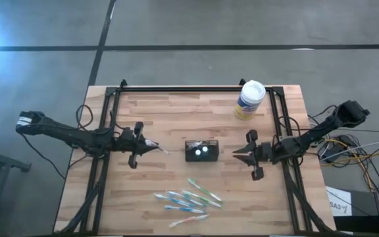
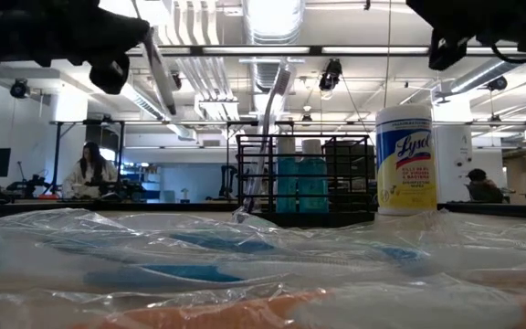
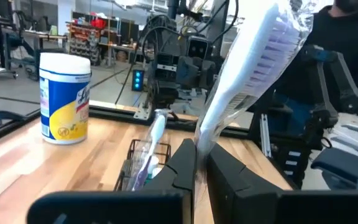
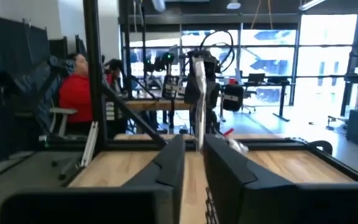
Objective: Pick & Place toothbrushing station
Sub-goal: Put the violet toothbrush into the mesh organizer
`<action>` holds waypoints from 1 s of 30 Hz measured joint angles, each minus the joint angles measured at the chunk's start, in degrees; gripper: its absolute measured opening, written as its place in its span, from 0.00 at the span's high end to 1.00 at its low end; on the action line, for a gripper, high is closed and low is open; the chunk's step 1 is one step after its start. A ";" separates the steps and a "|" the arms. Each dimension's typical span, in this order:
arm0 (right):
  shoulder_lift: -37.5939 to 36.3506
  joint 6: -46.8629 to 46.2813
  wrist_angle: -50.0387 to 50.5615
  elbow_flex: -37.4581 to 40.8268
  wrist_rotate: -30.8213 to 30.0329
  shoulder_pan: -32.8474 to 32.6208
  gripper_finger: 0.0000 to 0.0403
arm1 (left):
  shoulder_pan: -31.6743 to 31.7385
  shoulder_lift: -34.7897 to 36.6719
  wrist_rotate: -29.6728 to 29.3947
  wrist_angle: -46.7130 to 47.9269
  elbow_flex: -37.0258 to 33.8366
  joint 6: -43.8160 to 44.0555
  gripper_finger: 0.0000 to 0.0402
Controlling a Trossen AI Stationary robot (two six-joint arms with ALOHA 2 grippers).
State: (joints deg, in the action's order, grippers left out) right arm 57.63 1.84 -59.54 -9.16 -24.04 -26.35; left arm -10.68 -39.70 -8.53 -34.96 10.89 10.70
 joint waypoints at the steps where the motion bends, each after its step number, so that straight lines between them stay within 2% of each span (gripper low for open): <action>1: -0.10 0.20 0.19 0.26 -0.08 0.01 0.90 | 0.00 0.02 0.01 0.24 -0.06 0.00 0.95; 3: -0.53 0.69 0.11 0.77 -0.08 0.00 0.96 | 0.00 -0.07 0.01 0.57 -0.12 -0.07 0.95; 7: -2.40 1.08 0.17 2.33 -0.09 -0.04 0.98 | 0.00 0.11 0.44 2.54 -0.11 -1.72 0.95; 22: -9.64 0.24 0.04 7.10 -0.01 -0.04 0.98 | 0.00 0.35 0.43 2.93 0.06 -0.50 0.95; 30: -9.58 1.12 0.08 7.10 -0.01 -0.04 0.98 | 0.00 -3.53 0.52 2.98 5.02 -0.62 0.95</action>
State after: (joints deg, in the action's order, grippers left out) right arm 48.05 2.96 -59.46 -2.07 -24.05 -26.39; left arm -10.68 -43.24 -8.00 -31.98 15.90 10.07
